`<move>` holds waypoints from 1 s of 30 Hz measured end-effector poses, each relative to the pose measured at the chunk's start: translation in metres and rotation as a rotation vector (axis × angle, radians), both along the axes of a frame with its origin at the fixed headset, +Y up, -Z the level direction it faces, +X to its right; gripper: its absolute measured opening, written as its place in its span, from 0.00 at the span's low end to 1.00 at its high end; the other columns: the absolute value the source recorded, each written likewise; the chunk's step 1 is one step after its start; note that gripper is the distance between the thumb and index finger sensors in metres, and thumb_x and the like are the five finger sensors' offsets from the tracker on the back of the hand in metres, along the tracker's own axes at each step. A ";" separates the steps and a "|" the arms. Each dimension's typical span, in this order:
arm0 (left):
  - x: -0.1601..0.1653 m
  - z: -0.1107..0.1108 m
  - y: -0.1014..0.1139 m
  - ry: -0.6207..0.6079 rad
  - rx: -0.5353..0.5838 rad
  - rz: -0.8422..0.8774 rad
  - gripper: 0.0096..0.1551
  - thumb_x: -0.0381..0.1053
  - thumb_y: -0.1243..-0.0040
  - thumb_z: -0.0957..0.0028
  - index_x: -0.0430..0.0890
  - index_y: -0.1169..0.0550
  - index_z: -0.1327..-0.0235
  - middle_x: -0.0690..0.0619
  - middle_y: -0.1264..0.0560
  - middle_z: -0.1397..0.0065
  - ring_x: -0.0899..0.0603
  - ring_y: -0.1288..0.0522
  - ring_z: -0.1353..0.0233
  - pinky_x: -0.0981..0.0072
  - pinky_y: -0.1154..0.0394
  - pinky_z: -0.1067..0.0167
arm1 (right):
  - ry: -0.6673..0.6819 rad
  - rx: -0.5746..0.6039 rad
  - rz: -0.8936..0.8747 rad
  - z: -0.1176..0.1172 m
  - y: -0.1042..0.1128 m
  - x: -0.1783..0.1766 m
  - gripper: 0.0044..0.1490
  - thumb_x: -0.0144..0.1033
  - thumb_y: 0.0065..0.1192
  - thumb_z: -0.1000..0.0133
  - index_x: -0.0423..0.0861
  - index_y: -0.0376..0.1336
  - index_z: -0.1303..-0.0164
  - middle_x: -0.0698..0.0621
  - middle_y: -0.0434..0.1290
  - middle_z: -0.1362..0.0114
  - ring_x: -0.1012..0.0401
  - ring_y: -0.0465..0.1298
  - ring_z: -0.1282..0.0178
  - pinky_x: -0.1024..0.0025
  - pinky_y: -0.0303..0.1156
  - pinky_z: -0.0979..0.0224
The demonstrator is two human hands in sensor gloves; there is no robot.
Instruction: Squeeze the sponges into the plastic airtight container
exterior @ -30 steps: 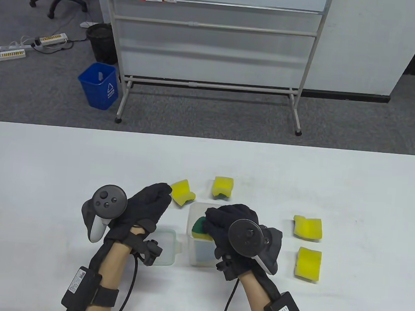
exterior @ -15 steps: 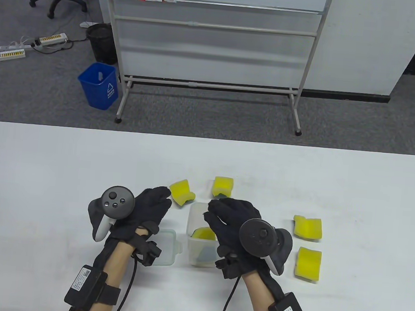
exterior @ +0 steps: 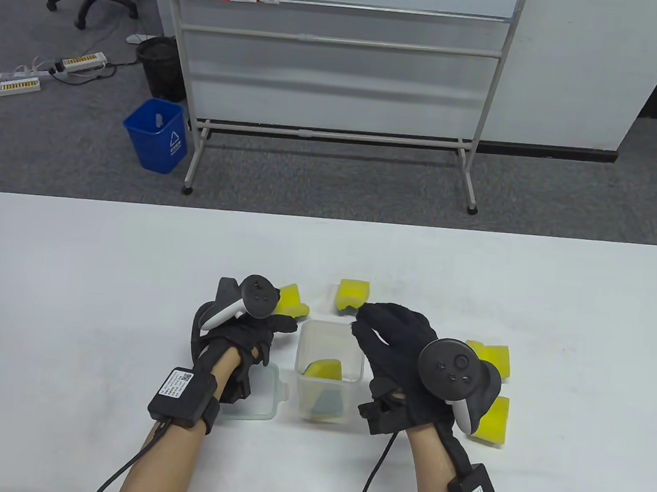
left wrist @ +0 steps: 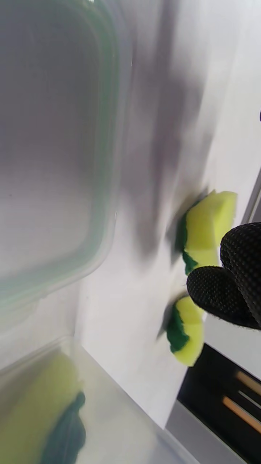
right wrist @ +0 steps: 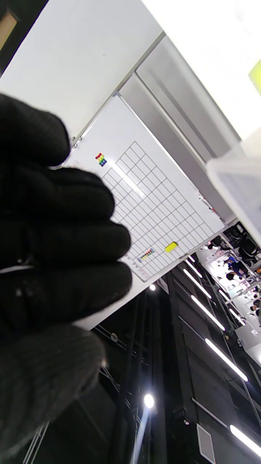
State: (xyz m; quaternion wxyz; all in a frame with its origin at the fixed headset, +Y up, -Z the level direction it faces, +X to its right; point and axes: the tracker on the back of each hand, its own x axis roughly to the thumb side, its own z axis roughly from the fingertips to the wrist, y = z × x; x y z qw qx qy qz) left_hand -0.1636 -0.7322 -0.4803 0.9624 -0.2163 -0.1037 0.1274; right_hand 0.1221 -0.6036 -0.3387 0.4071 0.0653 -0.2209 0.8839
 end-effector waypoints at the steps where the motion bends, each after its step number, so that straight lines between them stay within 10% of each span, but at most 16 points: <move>1: 0.001 -0.003 -0.002 0.003 -0.010 0.002 0.32 0.41 0.48 0.46 0.68 0.29 0.29 0.58 0.61 0.12 0.37 0.64 0.14 0.28 0.52 0.22 | 0.000 0.000 -0.003 0.000 0.000 0.001 0.33 0.58 0.71 0.52 0.50 0.80 0.43 0.49 0.82 0.35 0.49 0.79 0.33 0.45 0.67 0.25; 12: -0.008 -0.008 -0.015 0.066 -0.059 0.011 0.34 0.36 0.49 0.48 0.50 0.37 0.26 0.54 0.54 0.13 0.38 0.56 0.14 0.31 0.48 0.23 | 0.017 -0.013 -0.048 0.000 0.002 0.007 0.35 0.58 0.70 0.52 0.49 0.79 0.42 0.48 0.82 0.34 0.48 0.79 0.33 0.45 0.66 0.24; 25: -0.050 0.088 0.116 -0.030 0.325 1.181 0.31 0.36 0.49 0.49 0.46 0.29 0.28 0.45 0.43 0.13 0.36 0.42 0.15 0.30 0.41 0.25 | 0.107 -0.026 -0.196 0.003 0.002 -0.002 0.45 0.60 0.70 0.52 0.50 0.67 0.25 0.46 0.75 0.25 0.48 0.77 0.29 0.44 0.66 0.24; 30: -0.023 0.120 0.152 -0.218 0.356 1.160 0.31 0.38 0.48 0.49 0.46 0.29 0.27 0.45 0.42 0.13 0.36 0.40 0.15 0.32 0.39 0.25 | 0.204 -0.084 -0.300 0.005 -0.002 -0.015 0.52 0.61 0.69 0.52 0.47 0.60 0.21 0.44 0.73 0.23 0.46 0.76 0.28 0.44 0.65 0.23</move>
